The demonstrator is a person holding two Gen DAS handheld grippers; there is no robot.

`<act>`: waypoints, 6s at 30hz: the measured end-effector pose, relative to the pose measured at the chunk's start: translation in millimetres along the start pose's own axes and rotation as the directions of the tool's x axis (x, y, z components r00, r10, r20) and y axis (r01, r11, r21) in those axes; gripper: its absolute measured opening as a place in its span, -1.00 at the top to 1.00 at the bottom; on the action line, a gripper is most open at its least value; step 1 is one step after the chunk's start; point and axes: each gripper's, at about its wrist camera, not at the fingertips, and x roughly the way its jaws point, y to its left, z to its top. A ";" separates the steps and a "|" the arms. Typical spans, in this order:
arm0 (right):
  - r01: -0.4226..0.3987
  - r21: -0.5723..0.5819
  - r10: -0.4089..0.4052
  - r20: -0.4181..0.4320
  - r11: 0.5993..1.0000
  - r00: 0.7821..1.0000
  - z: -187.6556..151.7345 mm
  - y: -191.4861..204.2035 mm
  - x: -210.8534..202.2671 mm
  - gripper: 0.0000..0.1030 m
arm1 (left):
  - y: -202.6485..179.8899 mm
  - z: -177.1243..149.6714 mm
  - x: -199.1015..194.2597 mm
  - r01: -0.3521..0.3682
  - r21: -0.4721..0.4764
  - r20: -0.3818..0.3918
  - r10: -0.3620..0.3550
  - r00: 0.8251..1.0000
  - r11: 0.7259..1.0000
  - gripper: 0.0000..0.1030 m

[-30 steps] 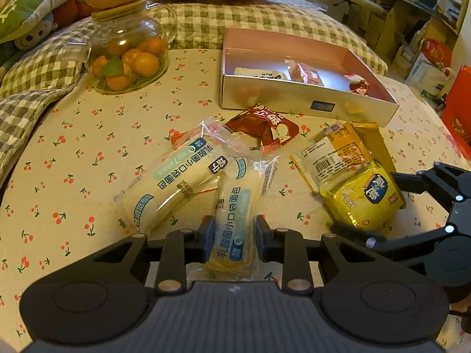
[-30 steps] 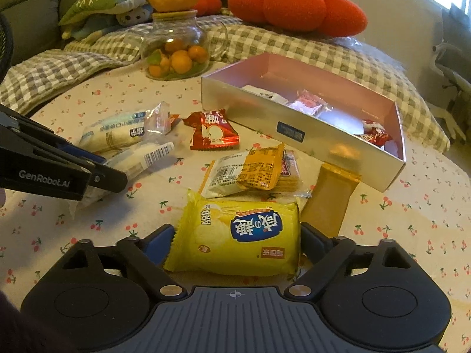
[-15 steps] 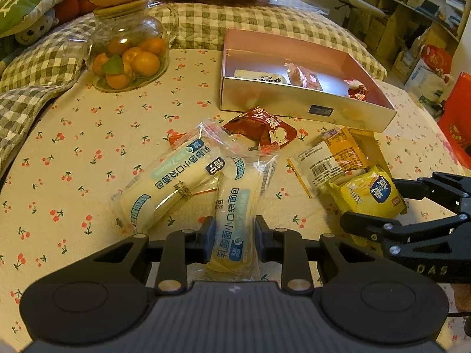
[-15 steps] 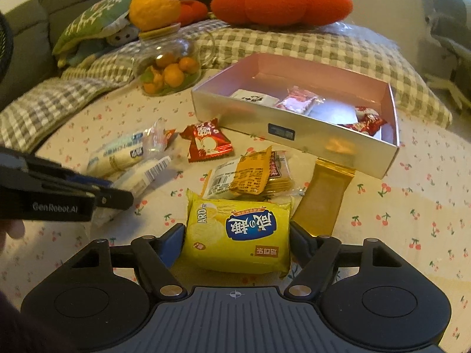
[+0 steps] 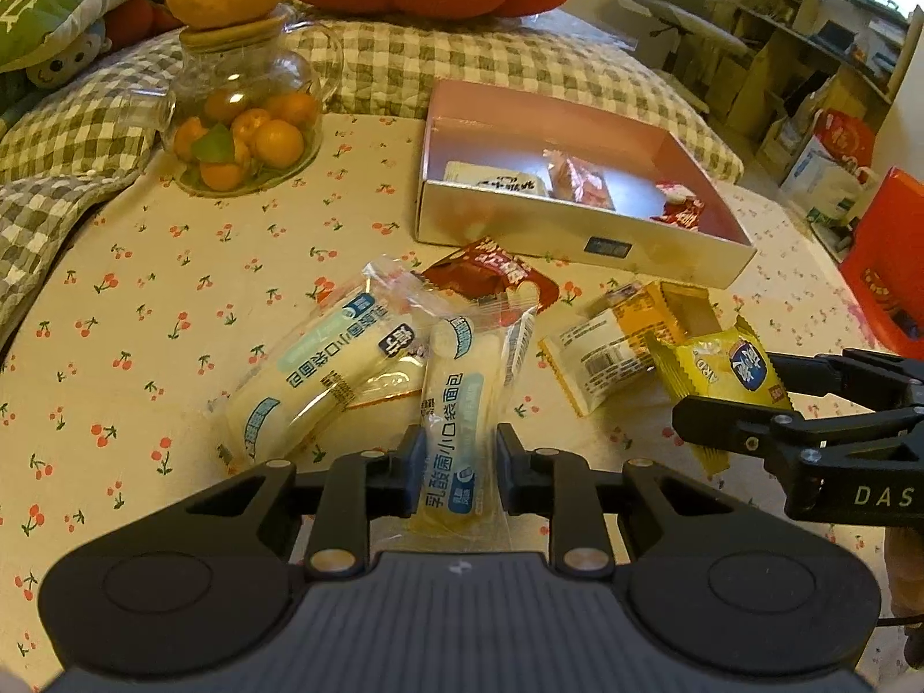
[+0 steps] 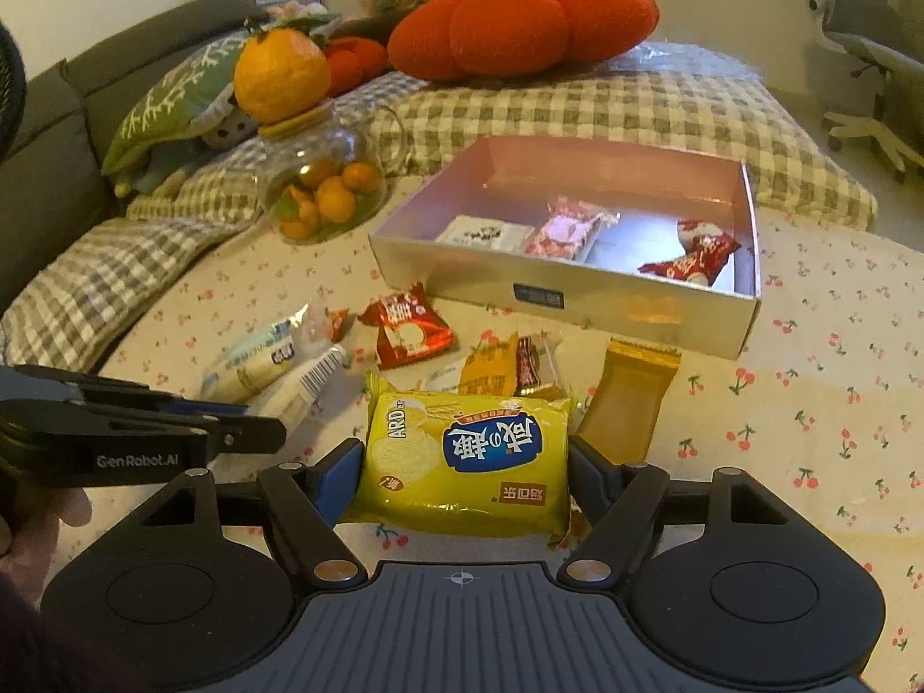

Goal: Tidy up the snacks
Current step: 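Close left tool on the bread bag while right tool closes on the yellow biscuit bag, then carry the bread bag and yellow biscuit bag over the silver box with both tools, then open both tools to drop the two snacks into the box, then withdraw both tools from the box back over the remaining snacks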

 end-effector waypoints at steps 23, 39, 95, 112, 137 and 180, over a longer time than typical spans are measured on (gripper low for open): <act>0.000 0.171 -0.015 0.084 0.985 0.996 33.8 -39.9 -15.6 -0.46 | -14.2 31.7 -7.0 0.035 -0.033 0.061 -0.033 0.998 0.999 0.57; 0.005 0.320 -0.051 0.137 0.948 0.989 62.6 -77.6 -10.8 -0.46 | -31.6 69.2 6.4 0.047 -0.083 0.106 -0.038 0.994 0.995 0.57; 0.111 0.363 -0.140 0.056 0.925 0.989 150.5 -145.9 105.2 -0.69 | -50.3 170.6 136.4 -0.085 0.059 0.095 0.079 0.992 0.995 0.02; 0.137 0.327 -0.162 0.050 0.935 0.986 148.8 -126.1 58.3 -0.69 | -55.8 157.9 96.8 -0.052 0.056 0.096 0.047 0.994 0.997 -0.39; 0.145 0.236 -0.147 -0.006 0.961 0.989 88.2 -71.6 -8.1 -0.80 | -20.2 92.3 18.7 -0.077 0.026 0.084 0.075 0.994 0.997 -0.92; 0.225 0.003 -0.224 -0.052 0.974 0.973 -16.4 -30.9 29.0 -0.81 | 62.8 4.8 23.9 -0.033 0.168 0.034 0.028 0.999 0.985 -0.46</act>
